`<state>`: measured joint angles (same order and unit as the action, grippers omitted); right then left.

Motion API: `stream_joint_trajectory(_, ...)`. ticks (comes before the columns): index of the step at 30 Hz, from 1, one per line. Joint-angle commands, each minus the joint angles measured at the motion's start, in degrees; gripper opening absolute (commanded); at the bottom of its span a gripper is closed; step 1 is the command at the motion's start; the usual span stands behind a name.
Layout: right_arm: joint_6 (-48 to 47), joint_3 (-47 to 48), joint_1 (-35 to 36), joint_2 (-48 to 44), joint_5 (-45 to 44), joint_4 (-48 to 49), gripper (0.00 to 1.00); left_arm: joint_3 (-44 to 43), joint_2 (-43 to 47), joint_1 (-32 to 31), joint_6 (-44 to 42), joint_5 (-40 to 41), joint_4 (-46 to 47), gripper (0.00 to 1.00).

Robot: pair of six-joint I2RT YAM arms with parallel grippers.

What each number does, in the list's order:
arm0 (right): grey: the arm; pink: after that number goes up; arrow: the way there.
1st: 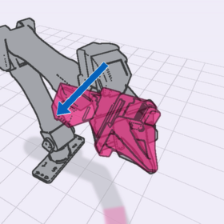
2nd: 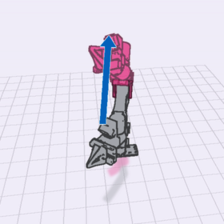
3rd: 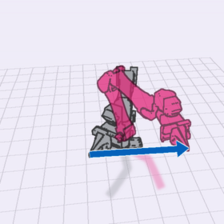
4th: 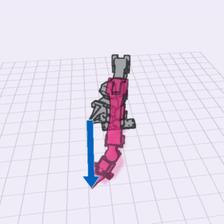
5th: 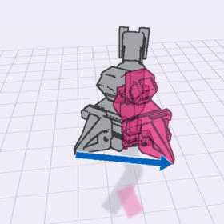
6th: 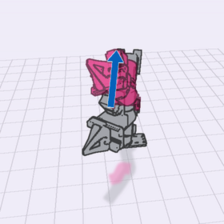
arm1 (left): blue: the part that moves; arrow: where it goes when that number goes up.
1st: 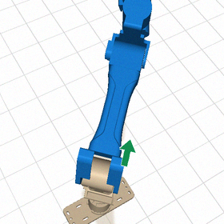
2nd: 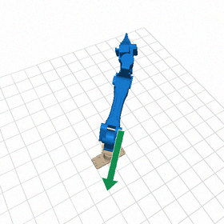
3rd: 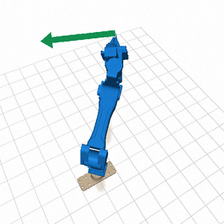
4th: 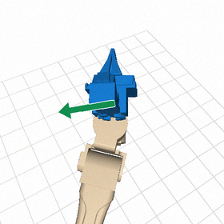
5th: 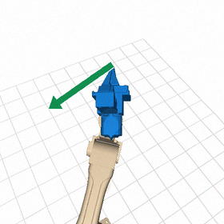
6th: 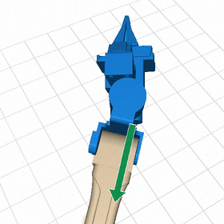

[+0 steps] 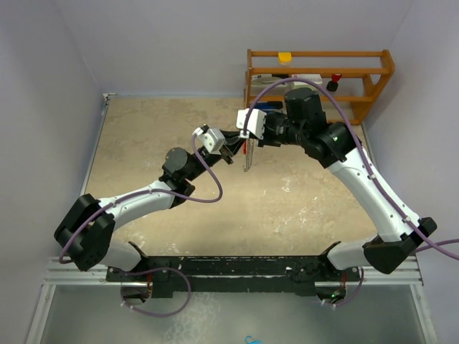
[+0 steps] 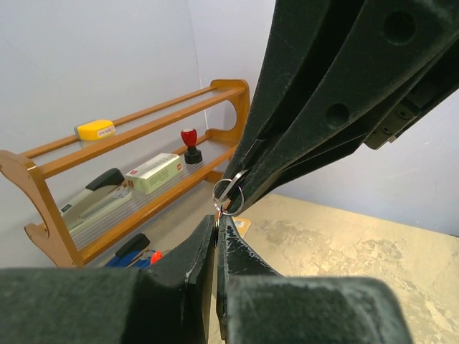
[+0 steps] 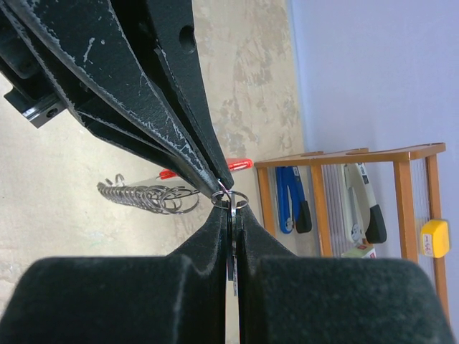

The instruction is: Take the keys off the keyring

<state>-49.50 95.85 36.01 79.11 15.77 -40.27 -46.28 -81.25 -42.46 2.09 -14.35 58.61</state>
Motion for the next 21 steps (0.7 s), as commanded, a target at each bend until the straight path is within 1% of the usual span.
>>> stream_joint_trajectory(1, 1.0, -1.4, 0.3, -2.0, -1.1, 3.5, 0.0, -0.7, 2.3, -0.1, -1.9, 1.7, 1.8, 0.0)
stream_joint_trajectory(6, 1.3, -4.1, 0.3, -4.4, -1.7, 7.0, 0.0, 0.5, 4.1, 0.0, -3.5, 4.2, 0.9, 0.0)
stream_joint_trajectory(14, 2.5, -9.0, 0.3, -8.1, -2.6, 15.3, 0.0, 1.5, 5.9, -0.1, -5.0, 4.6, 0.0, 0.0)
stream_joint_trajectory(21, 3.1, -9.5, 0.3, -8.3, -2.4, 16.5, 0.0, 2.2, 6.5, -0.1, -5.0, 3.4, 0.6, 0.0)
